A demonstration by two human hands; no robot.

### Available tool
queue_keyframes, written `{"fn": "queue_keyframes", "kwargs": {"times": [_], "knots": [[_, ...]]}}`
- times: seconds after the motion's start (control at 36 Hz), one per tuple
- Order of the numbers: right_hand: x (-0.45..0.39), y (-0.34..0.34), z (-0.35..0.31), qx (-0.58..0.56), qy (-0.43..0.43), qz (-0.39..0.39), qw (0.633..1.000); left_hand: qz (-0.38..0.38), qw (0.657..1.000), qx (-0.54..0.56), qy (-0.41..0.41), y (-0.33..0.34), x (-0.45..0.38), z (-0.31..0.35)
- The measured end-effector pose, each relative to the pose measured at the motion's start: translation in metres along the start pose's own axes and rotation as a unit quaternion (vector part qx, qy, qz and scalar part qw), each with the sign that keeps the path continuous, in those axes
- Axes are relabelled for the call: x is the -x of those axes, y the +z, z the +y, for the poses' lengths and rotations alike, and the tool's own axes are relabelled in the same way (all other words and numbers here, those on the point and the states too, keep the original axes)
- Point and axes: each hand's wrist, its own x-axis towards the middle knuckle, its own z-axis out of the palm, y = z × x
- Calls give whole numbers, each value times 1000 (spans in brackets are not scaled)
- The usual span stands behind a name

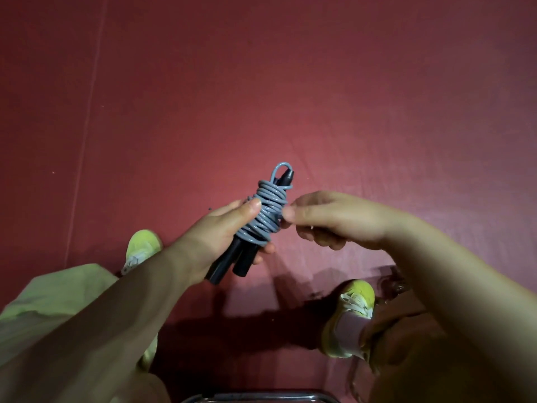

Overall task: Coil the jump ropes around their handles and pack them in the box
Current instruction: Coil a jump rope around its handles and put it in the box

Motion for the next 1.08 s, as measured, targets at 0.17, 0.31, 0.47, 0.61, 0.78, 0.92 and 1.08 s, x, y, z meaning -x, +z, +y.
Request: {"fn": "queue_keyframes", "kwargs": {"times": [0.17, 0.31, 0.47, 0.61, 0.78, 0.92, 1.08], "knots": [[8, -13, -1, 20, -5, 55, 998, 13, 998, 60, -30, -7, -5, 2], [11, -20, -3, 13, -41, 130, 991, 18, 996, 73, -40, -12, -7, 2], [5, -18, 1, -131, -90, 113, 981, 30, 999, -13, -40, -7, -3, 1], [-4, -16, 11, -401, -141, 25, 905, -2, 999, -8, -34, -2, -1, 5], [-5, -12, 11, -437, -169, -13, 883, -1, 999, 23, -45, -7, -2, 7], [-6, -5, 8, -342, -156, 25, 926, -14, 999, 31, -42, -8, 1, 7], [-7, 1, 5, -247, -122, 111, 955, 5, 999, 0, -36, -6, 0, 1]]}}
